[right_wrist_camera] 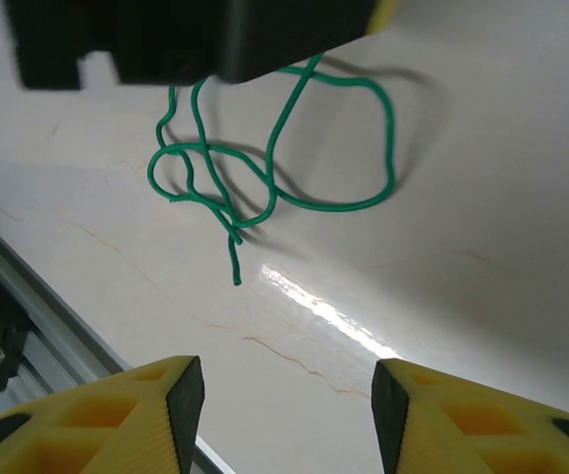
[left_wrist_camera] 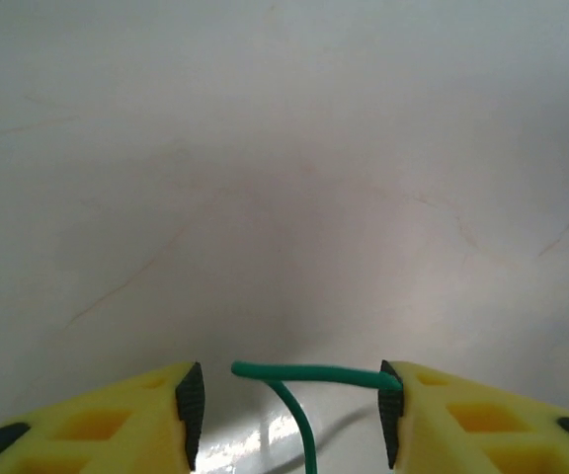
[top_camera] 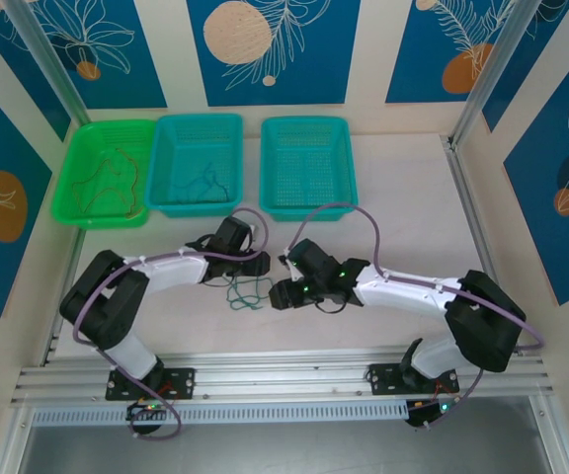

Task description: Untangle the cables

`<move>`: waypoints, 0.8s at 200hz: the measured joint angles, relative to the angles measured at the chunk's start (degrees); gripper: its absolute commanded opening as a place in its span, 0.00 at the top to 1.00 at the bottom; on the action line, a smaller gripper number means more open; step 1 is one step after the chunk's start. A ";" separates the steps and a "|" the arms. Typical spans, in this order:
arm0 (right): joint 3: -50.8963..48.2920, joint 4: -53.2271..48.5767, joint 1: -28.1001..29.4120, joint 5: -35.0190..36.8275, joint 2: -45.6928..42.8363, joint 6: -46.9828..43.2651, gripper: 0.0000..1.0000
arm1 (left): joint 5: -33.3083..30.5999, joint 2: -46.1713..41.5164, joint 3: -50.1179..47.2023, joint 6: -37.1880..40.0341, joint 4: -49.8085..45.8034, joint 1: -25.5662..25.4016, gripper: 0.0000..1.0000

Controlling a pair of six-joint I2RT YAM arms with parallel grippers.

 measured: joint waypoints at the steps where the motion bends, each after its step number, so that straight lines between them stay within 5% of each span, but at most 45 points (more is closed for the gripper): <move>1: 0.11 0.07 0.17 0.17 0.22 0.02 0.48 | 0.09 0.09 -0.07 -0.31 0.09 0.00 0.67; 37: 2.21 2.12 1.95 5.25 7.08 0.48 0.48 | 2.36 0.74 -1.60 -1.01 3.15 0.11 1.00; 105: 5.79 4.26 0.66 9.27 14.95 -0.63 0.48 | 6.08 -0.63 -3.67 0.79 5.53 0.15 1.00; 160: 3.98 14.78 -1.70 4.28 16.20 0.85 0.62 | 7.78 -2.99 -5.09 -0.72 7.28 0.68 1.00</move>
